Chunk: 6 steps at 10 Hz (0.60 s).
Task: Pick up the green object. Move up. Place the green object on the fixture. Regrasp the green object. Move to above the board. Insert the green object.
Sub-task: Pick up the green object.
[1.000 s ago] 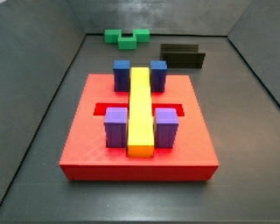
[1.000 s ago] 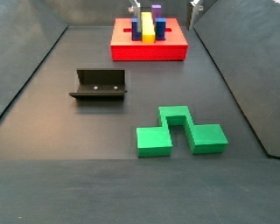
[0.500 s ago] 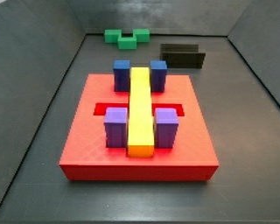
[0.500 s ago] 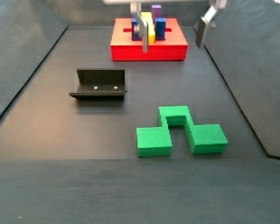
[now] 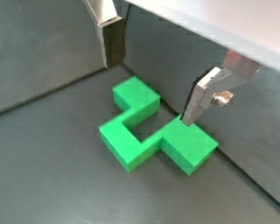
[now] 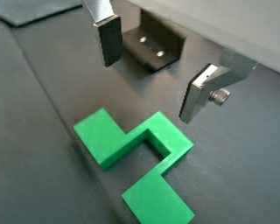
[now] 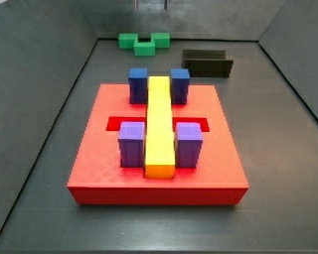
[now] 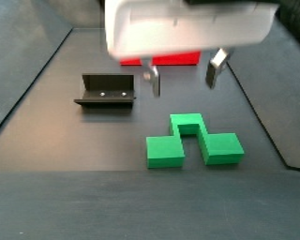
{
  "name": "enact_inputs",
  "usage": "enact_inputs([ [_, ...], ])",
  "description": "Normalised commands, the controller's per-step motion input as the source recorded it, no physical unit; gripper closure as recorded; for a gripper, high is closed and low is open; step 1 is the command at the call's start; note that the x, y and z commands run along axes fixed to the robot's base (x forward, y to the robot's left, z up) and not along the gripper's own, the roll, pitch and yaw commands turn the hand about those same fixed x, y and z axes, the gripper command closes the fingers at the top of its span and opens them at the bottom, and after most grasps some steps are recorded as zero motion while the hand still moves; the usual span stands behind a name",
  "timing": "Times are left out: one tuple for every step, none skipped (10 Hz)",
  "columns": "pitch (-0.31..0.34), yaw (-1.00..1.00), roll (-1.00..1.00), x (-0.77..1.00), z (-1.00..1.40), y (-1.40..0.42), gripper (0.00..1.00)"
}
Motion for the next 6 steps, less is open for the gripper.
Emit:
enact_inputs([
  [-0.097,0.22,-0.04,0.00,-0.16,-0.12,0.00],
  [0.000,0.15,0.00,0.01,-0.32,-0.05,0.00],
  [0.000,-0.35,0.05,0.00,-0.28,-0.12,0.00],
  [0.083,-0.63,0.11,0.03,-0.25,-0.16,0.00],
  [0.137,-0.75,0.13,0.00,-0.27,-0.08,0.00],
  [0.047,-0.67,0.03,0.08,-0.22,0.00,0.00],
])
